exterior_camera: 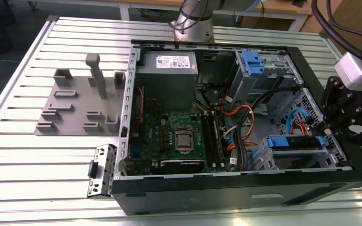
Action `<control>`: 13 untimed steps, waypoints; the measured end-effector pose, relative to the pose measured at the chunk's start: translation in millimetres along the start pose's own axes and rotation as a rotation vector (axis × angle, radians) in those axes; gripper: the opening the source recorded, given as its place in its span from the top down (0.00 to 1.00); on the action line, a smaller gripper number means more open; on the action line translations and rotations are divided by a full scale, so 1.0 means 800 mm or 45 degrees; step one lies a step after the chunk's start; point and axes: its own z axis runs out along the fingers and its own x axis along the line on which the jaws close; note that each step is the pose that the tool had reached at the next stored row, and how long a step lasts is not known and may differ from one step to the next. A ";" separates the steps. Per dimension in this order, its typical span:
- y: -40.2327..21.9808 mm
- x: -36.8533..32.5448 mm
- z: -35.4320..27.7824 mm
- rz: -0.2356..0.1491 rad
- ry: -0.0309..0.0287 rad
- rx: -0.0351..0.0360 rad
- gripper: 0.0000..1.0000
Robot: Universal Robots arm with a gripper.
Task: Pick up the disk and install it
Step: 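Insert the first disk wire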
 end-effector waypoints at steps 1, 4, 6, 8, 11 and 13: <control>-0.0025 -0.0002 -0.0001 0.000 -0.0001 -0.0054 0.90; -0.0074 -0.0010 -0.0004 0.001 -0.0001 -0.0121 0.90; -0.0086 -0.0013 -0.0025 0.001 0.0002 -0.0128 0.90; -0.0106 -0.0015 -0.0055 0.001 -0.0003 -0.0142 0.90; -0.0142 -0.0019 -0.0102 0.001 -0.0004 -0.0173 0.90; -0.0170 -0.0021 -0.0124 0.001 -0.0001 -0.0201 0.90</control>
